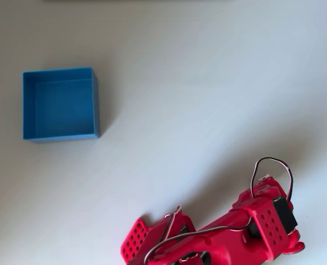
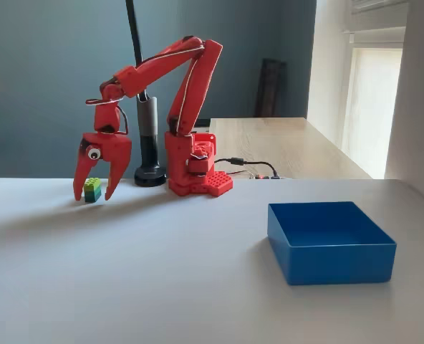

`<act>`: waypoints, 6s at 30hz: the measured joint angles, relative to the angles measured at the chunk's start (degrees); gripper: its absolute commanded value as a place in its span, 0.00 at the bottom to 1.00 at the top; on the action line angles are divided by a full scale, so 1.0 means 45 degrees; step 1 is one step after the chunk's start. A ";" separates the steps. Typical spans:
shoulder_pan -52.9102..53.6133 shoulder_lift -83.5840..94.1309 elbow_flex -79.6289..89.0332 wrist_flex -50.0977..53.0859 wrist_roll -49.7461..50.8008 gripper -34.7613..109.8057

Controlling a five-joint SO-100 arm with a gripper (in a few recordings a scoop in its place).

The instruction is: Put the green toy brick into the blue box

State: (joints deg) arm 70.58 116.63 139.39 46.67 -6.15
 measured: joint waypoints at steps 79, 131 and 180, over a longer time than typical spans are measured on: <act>-0.6250 0.0000 -0.3027 0.0000 0.0391 0.24; -2.2637 -0.2383 -0.3672 -0.2344 -0.0781 0.29; -1.7246 0.2266 -0.3809 0.2285 0.1289 0.24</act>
State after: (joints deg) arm -7.03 126.83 122.26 56.95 -0.35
